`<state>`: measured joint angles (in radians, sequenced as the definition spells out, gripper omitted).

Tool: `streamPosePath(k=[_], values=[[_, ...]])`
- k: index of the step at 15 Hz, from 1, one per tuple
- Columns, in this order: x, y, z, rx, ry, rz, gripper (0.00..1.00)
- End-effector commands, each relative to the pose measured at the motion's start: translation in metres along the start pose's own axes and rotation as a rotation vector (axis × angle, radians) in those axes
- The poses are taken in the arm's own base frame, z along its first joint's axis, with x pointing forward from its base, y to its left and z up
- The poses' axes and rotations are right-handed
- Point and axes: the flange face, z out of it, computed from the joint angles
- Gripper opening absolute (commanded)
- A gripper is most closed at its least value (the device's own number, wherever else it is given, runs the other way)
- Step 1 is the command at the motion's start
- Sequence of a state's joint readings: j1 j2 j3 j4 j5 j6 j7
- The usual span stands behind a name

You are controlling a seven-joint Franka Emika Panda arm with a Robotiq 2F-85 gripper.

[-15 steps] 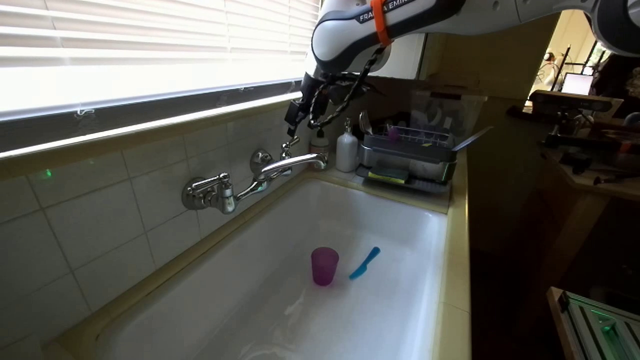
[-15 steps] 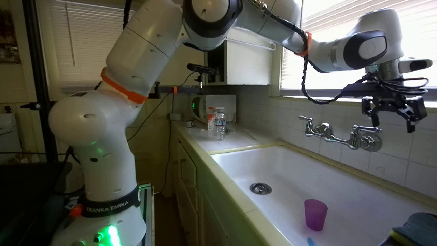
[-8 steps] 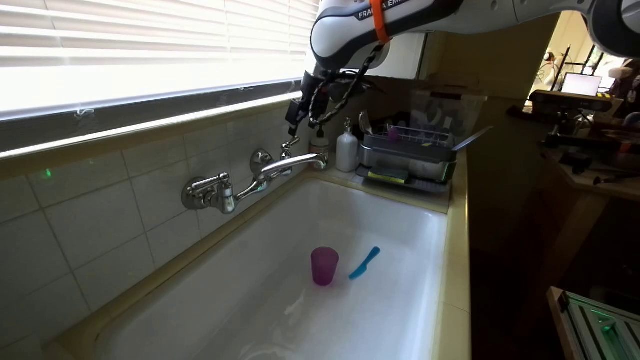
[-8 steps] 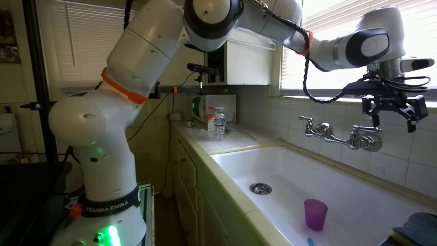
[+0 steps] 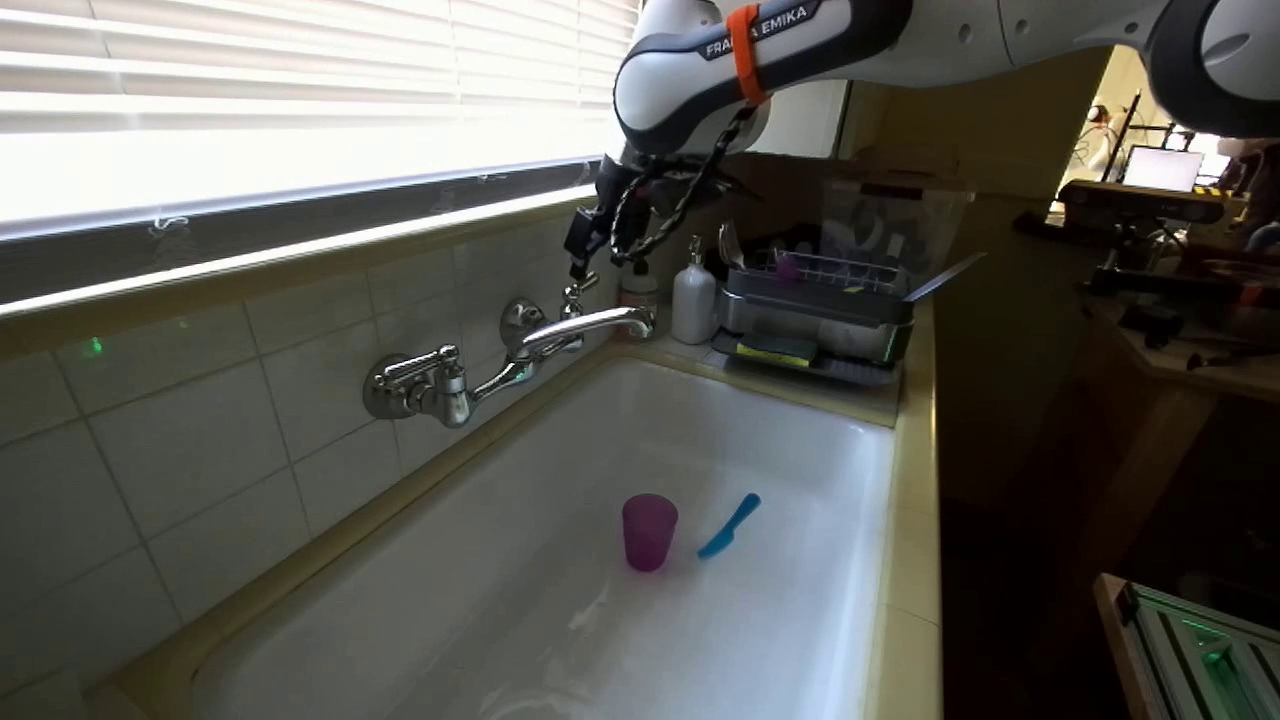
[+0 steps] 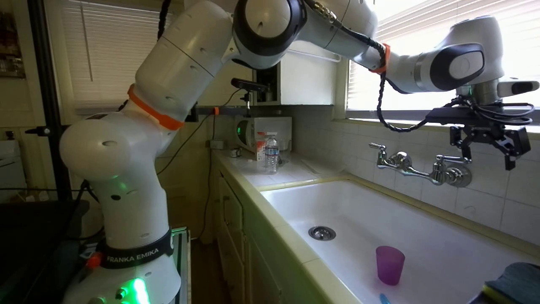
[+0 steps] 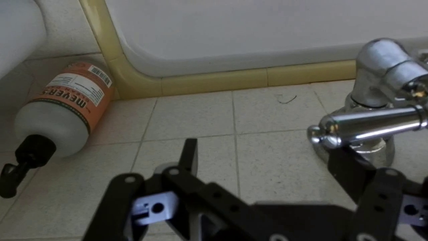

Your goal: Open the tap using the faucet handle on the left, let water drop into the purple cup, close the tap and pour the contents of the paper cup into the sink

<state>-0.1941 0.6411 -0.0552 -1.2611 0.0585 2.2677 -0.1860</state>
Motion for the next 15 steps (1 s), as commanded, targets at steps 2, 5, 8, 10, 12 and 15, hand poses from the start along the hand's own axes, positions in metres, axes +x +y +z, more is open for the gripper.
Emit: streamPosePath(k=[2, 5, 8, 10, 12, 15], values=[[0.0011, -0.0008, 0.0117, -0.019, -0.057, -0.009, 1.00], [0.0015, -0.0020, 0.0085, -0.035, -0.083, -0.015, 1.00], [0.0012, -0.0026, 0.0068, -0.063, -0.113, -0.023, 1.00], [0.0000, -0.0026, 0.0075, -0.080, -0.133, -0.026, 1.00], [-0.0013, -0.0031, 0.0077, -0.091, -0.151, -0.028, 1.00], [-0.0030, -0.0026, 0.0066, -0.097, -0.171, -0.025, 1.00]])
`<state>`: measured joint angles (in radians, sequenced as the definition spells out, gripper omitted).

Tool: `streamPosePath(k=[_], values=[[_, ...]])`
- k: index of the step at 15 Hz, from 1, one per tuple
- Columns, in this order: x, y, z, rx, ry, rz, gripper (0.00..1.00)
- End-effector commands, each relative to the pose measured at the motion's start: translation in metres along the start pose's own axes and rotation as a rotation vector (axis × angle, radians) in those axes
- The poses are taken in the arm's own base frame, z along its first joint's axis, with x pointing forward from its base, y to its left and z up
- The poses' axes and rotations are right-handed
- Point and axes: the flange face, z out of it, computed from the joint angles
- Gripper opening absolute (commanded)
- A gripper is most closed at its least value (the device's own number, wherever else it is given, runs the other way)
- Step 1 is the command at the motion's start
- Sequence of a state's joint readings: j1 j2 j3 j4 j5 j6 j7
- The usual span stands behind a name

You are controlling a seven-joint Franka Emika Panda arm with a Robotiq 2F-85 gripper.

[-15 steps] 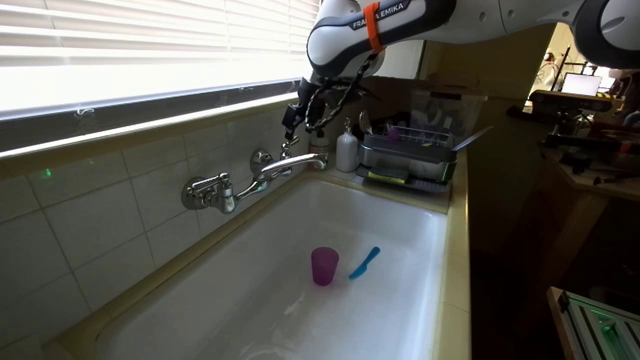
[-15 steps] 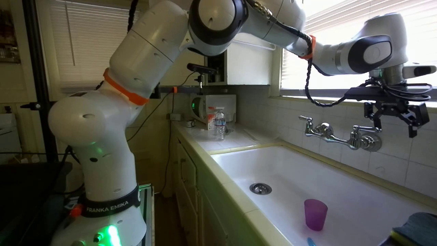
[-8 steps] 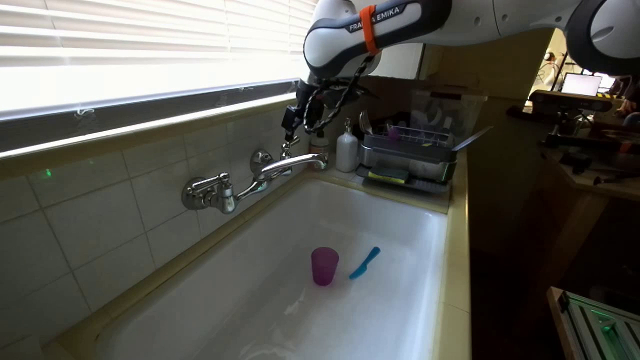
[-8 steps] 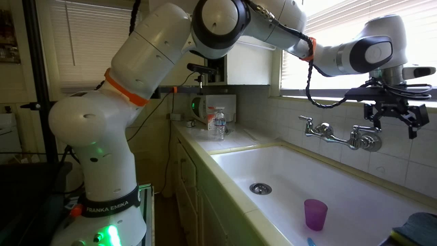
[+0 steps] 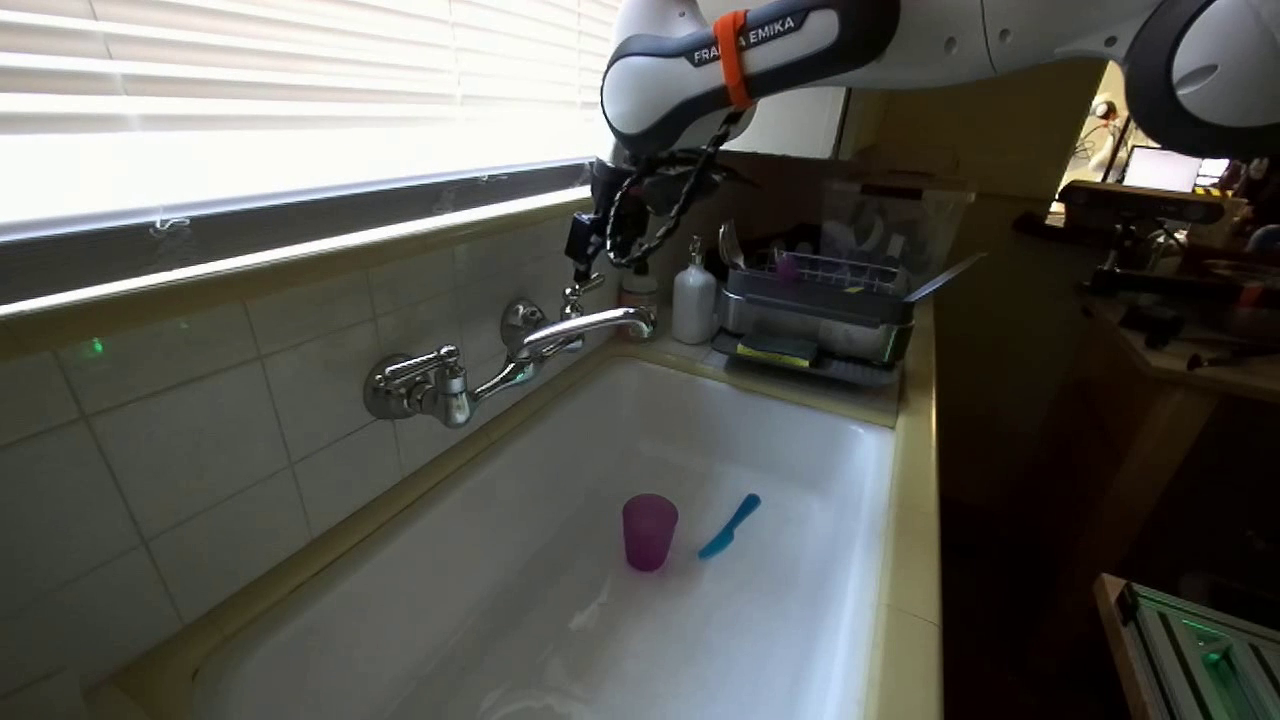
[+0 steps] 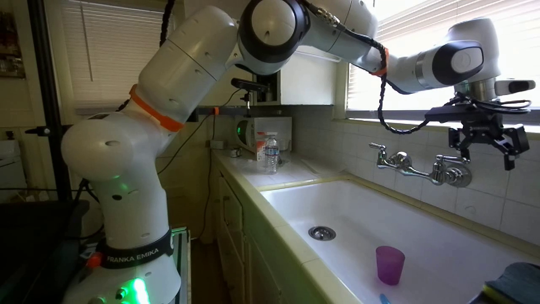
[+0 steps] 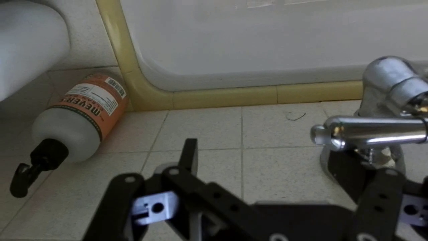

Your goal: Open the tap using the faucet handle on the left, let water drop into the purple cup, close the tap and pour the contents of the paper cup into the sink

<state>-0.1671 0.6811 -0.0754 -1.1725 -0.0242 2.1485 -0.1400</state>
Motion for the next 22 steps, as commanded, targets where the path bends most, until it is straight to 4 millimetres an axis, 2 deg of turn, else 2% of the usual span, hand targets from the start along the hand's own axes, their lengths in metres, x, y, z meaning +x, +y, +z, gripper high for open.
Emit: streamPosePath(k=[1, 22], values=[[-0.0095, 0.0053, 0.0069, -0.033, -0.099, -0.005, 1.00], [-0.0080, 0.0106, 0.0014, -0.033, -0.100, 0.012, 1.00]])
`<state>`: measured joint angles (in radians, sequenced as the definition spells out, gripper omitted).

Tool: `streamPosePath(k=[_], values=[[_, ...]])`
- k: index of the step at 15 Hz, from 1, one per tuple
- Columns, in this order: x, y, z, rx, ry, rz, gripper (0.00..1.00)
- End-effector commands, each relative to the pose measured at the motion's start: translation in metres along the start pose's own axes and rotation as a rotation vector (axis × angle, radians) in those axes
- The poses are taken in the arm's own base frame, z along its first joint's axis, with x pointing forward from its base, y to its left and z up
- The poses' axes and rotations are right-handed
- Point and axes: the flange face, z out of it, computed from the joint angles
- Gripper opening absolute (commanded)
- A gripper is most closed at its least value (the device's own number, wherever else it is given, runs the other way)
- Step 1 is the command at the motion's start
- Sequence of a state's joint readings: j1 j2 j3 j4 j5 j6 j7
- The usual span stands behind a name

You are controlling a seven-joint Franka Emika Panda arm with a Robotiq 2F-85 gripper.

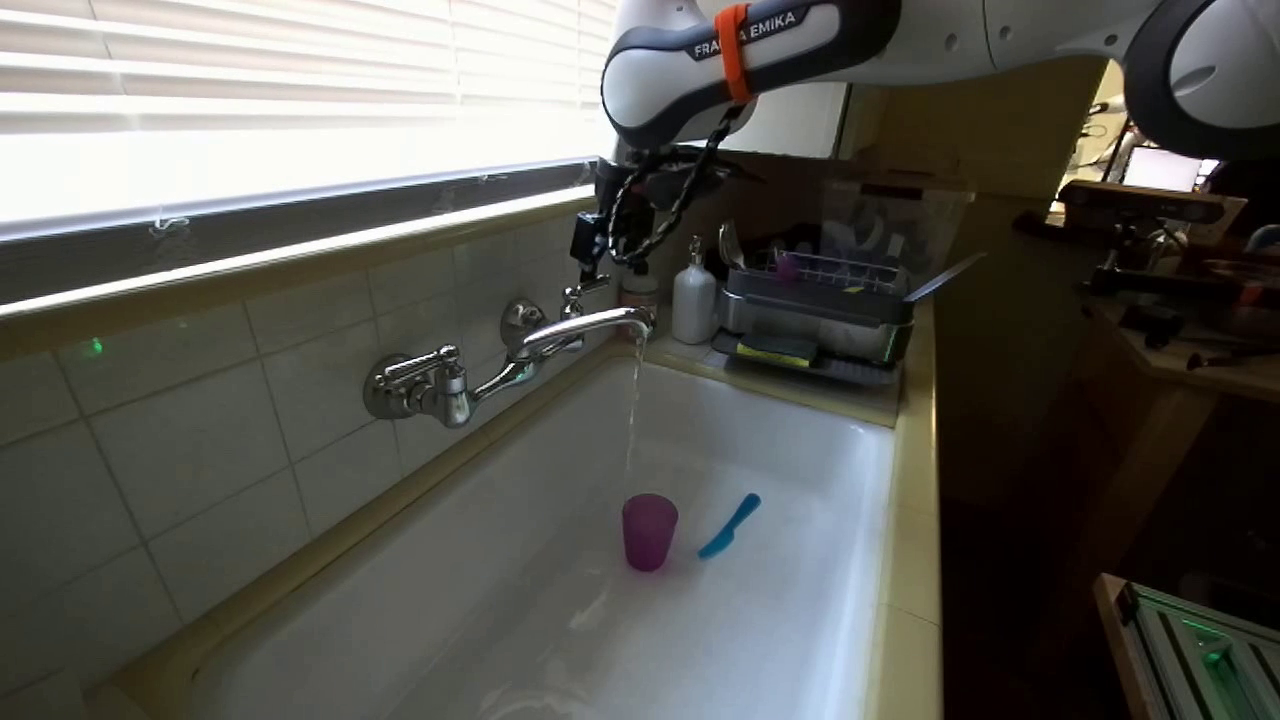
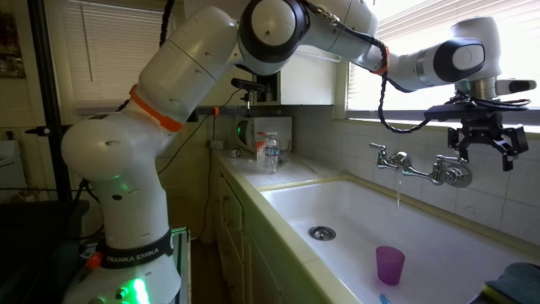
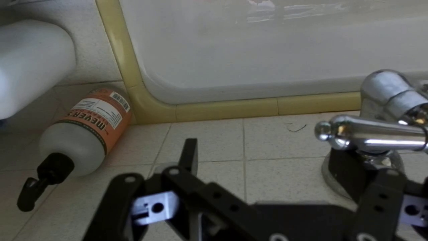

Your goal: Open the tap using the faucet handle on the left, let water drop into the purple cup, close the tap and pour the contents of the paper cup into the sink

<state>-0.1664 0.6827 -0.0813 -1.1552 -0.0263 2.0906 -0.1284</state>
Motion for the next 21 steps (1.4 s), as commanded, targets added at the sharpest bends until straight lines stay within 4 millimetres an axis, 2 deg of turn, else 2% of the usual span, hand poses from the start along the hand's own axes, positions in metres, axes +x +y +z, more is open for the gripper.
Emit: streamPosePath(k=[1, 6, 12, 21], values=[[-0.005, 0.009, 0.003, -0.037, -0.055, 0.001, 1.00], [-0.001, 0.011, -0.005, -0.038, -0.011, 0.008, 1.00], [-0.003, 0.022, -0.024, -0.039, 0.010, 0.031, 1.00], [-0.021, 0.012, -0.035, -0.034, -0.087, 0.018, 1.00]])
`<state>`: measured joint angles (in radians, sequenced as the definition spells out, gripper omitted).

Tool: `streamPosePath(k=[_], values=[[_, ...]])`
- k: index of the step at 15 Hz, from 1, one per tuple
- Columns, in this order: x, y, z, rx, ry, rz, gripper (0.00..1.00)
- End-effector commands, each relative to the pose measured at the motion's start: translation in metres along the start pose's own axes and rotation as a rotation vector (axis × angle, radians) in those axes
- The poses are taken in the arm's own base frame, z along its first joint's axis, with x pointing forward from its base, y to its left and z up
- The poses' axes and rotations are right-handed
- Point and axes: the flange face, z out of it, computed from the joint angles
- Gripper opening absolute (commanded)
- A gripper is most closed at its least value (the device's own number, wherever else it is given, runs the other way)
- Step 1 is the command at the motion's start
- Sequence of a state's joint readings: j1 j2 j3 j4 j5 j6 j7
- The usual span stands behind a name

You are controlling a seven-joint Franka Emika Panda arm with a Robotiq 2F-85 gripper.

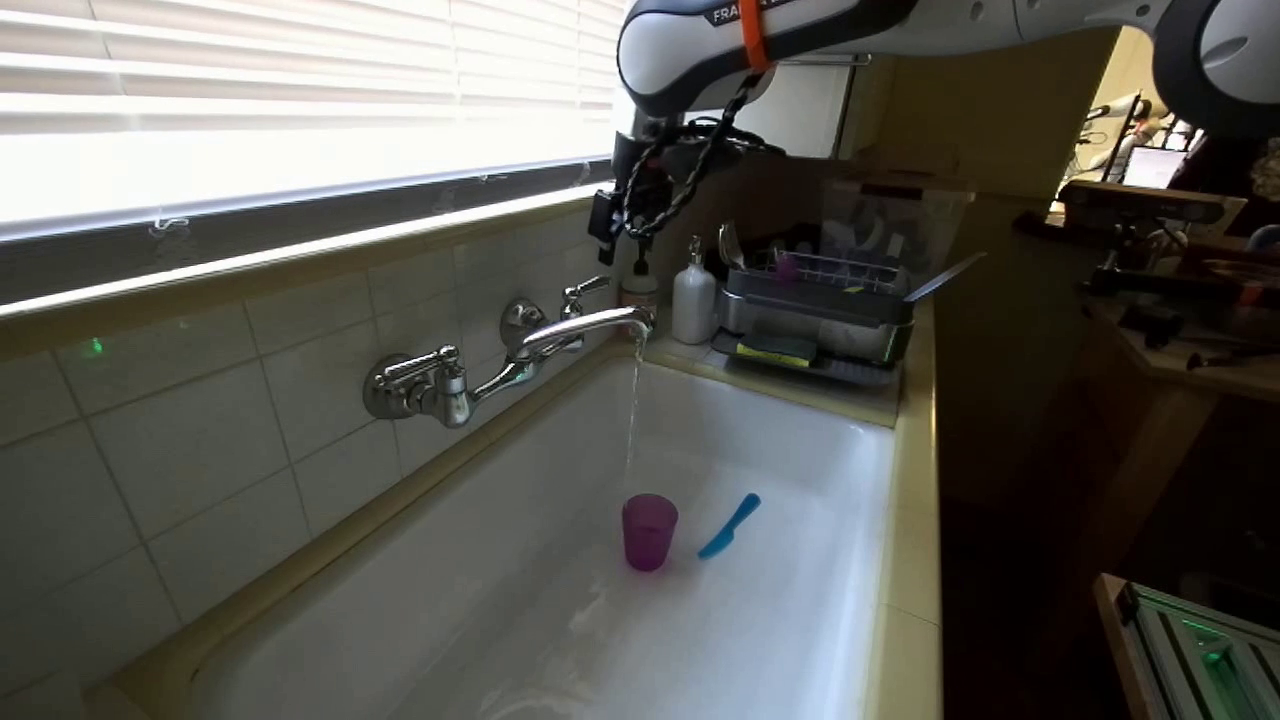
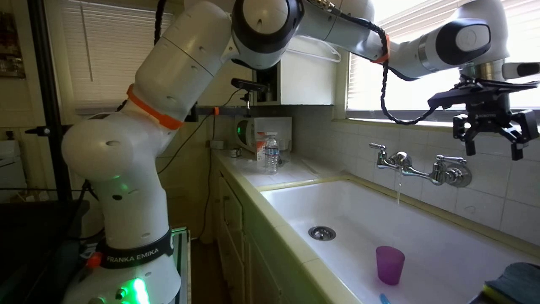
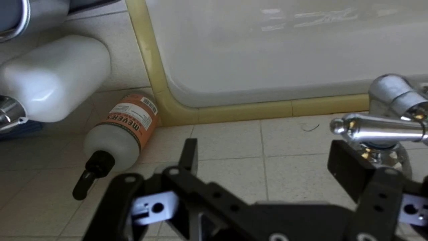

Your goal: Open the tap using the faucet handle on the left, let water drop into the purple cup, close the tap and pour the contents of the paper cup into the sink

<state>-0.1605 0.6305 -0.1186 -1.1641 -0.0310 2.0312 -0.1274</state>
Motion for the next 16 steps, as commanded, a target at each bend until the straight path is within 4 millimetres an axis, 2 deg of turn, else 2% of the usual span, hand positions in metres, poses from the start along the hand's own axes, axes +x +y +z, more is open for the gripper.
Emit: streamPosePath(k=[1, 3, 7, 10, 16], values=[[-0.017, -0.007, -0.005, -0.006, -0.079, -0.007, 1.00], [-0.023, -0.011, -0.008, 0.003, -0.110, -0.013, 1.00], [-0.026, -0.017, 0.003, 0.016, -0.145, -0.026, 1.00], [-0.023, -0.018, 0.015, 0.033, -0.130, -0.018, 1.00], [-0.013, -0.017, 0.026, 0.044, -0.056, -0.001, 1.00]])
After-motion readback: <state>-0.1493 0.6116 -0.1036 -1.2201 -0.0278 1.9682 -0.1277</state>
